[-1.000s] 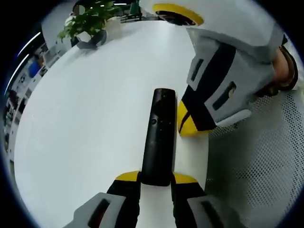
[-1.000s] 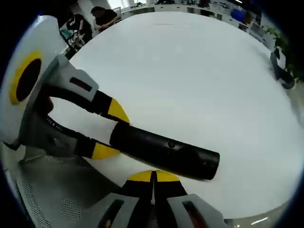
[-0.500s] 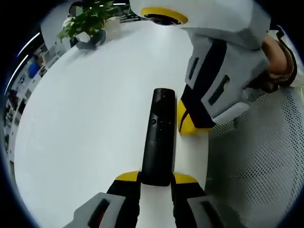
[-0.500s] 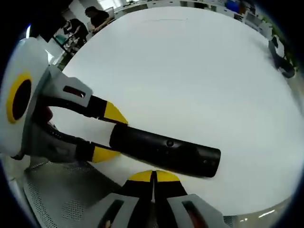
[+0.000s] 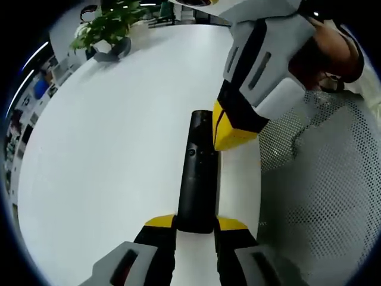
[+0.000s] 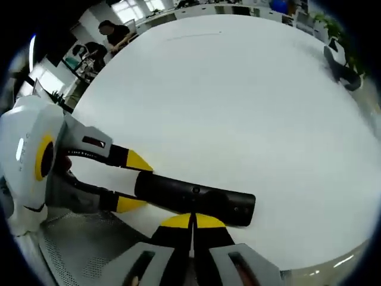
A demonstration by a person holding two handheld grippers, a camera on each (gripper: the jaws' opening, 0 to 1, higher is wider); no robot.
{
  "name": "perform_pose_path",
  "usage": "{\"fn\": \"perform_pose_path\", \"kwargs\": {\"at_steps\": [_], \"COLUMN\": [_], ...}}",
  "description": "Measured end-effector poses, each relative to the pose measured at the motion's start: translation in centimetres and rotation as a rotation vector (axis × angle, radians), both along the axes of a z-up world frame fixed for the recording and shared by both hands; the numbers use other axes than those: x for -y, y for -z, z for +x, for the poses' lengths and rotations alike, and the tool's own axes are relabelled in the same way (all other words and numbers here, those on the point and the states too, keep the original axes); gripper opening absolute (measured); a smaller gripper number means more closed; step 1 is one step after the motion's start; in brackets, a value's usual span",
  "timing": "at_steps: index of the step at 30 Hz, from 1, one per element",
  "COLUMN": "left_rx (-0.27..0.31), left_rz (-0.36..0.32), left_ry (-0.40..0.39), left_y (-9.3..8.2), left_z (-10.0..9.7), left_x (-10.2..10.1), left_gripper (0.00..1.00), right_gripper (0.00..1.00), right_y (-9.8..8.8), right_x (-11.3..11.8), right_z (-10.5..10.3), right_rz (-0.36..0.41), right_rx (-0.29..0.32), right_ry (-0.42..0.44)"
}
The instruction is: Press the specified remote control buttons in sequence, fully releasing each button before pressing the next.
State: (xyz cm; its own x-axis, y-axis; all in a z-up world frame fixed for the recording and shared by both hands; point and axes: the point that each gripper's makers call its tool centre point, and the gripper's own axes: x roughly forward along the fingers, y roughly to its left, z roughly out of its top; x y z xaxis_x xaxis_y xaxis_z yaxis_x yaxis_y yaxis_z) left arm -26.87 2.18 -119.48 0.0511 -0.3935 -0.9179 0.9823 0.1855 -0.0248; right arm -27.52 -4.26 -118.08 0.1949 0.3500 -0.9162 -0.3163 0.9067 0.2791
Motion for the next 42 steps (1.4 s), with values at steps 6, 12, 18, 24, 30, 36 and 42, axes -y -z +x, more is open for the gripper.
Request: {"fn": "perform_pose_path", "kwargs": {"at_steps": [6,12,18,24,30,36,42], "left_rx": [0.000,0.000,0.000,-0.001,0.000,0.004,0.003], "left_rz": [0.008,0.000,0.009,0.007,0.003,-0.005,-0.005], "left_ry": [0.003,0.002,0.009,0.019,0.020,0.016,0.016], "left_y": [0.0,0.0,0.0,0.0,0.0,0.0,0.0], "left_z": [0.0,0.0,0.0,0.0,0.0,0.0,0.1], "left_x": [0.0,0.0,0.1,0.1,0.0,0.0,0.1], "left_gripper": [0.23,0.23,0.23,0.23,0.23,0.23,0.23], "right_gripper": [0.00,0.00,0.00,0.00,0.00,0.00,0.00], "right_y": [0.2,0.5,0.8,1.1,1.1,0.4,0.3], "right_x": [-0.2,-0.3,-0.3,-0.6,-0.6,-1.3,-2.2], "right_z": [0.1,0.0,0.1,0.1,0.1,1.0,2.0], "right_rz": [-0.005,-0.020,-0.018,-0.016,-0.015,0.018,0.026], "right_rx": [0.000,-0.015,-0.068,-0.083,-0.096,-0.066,-0.038], "right_ry": [-0.010,-0.024,-0.013,-0.020,-0.018,-0.009,-0.023]}}
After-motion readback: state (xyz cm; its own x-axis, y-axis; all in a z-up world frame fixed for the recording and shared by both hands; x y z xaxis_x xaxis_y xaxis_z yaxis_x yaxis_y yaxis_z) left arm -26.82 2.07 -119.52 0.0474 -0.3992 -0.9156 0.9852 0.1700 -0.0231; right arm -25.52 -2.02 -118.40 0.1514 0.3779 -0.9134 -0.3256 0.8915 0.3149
